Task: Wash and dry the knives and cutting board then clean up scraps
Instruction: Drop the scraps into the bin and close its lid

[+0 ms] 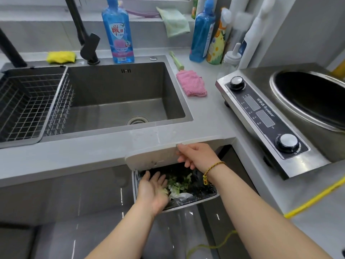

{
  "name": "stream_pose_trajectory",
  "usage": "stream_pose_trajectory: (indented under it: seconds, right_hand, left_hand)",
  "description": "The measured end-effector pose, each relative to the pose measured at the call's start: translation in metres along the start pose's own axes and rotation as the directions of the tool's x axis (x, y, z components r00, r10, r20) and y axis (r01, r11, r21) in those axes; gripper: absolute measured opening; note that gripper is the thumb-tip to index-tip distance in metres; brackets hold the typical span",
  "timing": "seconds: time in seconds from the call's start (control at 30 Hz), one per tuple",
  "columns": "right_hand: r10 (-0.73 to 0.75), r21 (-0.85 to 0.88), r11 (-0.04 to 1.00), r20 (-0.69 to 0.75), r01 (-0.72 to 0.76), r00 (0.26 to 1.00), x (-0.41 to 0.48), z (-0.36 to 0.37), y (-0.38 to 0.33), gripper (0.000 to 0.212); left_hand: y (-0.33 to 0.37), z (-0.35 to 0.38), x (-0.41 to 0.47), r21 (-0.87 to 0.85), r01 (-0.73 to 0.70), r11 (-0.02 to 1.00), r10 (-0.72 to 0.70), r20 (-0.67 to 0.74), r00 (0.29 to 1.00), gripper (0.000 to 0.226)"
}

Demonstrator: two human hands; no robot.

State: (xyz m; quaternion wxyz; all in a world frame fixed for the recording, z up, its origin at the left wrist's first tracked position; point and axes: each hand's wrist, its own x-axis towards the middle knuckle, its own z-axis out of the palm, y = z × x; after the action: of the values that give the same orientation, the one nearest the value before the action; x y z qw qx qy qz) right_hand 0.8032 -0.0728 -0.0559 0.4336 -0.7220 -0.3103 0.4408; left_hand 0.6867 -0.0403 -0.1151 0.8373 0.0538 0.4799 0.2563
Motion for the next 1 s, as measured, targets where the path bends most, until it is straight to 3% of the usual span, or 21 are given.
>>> stream_pose_trajectory:
  seconds: [0.13,0.33,0.37,0.43,0.47,0.5,0.57,0.6,0.67,0.7,0.8,0.9,0.97,1.0]
  right_hand:
    - [-0.01,0.014,1.0,0.001,0.01,1.0,0.0,0.0,0.001,0.028]
    - [-0.017,0.03,0.999,-0.006,0.017,1.0,-0.001,0.001,0.004,0.027]
    - [-0.017,0.032,0.999,-0.006,0.017,1.0,-0.001,0.001,0.005,0.027]
    - [-0.017,0.036,0.999,-0.003,0.017,1.0,-0.003,0.001,0.007,0.027]
    - [-0.018,0.036,0.999,-0.002,0.018,1.0,-0.003,0.001,0.007,0.026]
    - [-0.018,0.032,0.999,-0.001,0.018,1.0,-0.003,0.001,0.008,0.026]
    - [-0.018,0.021,1.0,0.0,0.018,1.0,-0.003,0.001,0.008,0.028]
    - [-0.022,0.015,1.0,0.001,0.022,1.0,-0.003,0.0,0.007,0.029]
    - [-0.028,0.007,1.0,0.003,0.028,1.0,-0.004,0.0,0.007,0.031]
    - [-0.031,0.007,1.0,0.003,0.031,1.0,-0.004,0.0,0.007,0.031]
    - [-0.028,0.0,1.0,0.005,0.028,1.0,-0.005,0.0,0.007,0.032]
    - [-0.027,-0.006,1.0,0.005,0.027,1.0,-0.005,-0.002,0.008,0.032]
    - [-0.024,-0.006,1.0,0.006,0.024,1.0,-0.006,-0.001,0.008,0.033]
    - [-0.026,-0.004,1.0,0.003,0.026,1.0,-0.006,-0.002,0.008,0.033]
  left_hand:
    - [-0.004,-0.008,0.001,-0.056,-0.024,0.998,0.023,-0.009,1.0,0.046]
    - [-0.007,-0.015,0.0,-0.096,-0.094,0.991,0.098,0.037,0.995,0.055]
    - [-0.008,-0.015,0.002,-0.049,-0.112,0.993,0.114,0.045,0.992,0.049]
    - [-0.013,-0.017,0.01,0.274,-0.199,0.941,0.191,0.055,0.98,0.04]
    - [-0.017,-0.017,0.013,0.488,-0.256,0.835,0.253,0.072,0.965,0.036]
    - [-0.02,-0.017,0.017,0.675,-0.317,0.666,0.327,0.118,0.938,0.034]
    - [-0.024,-0.017,0.022,0.868,-0.438,0.236,0.43,0.311,0.848,0.031]
    - [-0.026,-0.019,0.026,0.879,-0.474,-0.046,0.396,0.452,0.8,0.034]
    - [-0.025,-0.021,0.029,0.674,-0.453,-0.583,0.144,0.635,0.759,0.052]
    - [-0.023,-0.021,0.028,0.526,-0.456,-0.718,0.009,0.661,0.75,0.061]
    - [-0.021,-0.021,0.027,0.321,-0.465,-0.825,-0.156,0.662,0.733,0.084]
    - [-0.018,-0.026,0.027,0.368,-0.436,-0.821,-0.074,0.69,0.721,0.071]
    - [-0.016,-0.033,0.029,0.354,-0.459,-0.815,0.005,0.796,0.605,0.07]
    - [-0.015,-0.032,0.026,0.365,-0.493,-0.79,0.008,0.81,0.587,0.07]
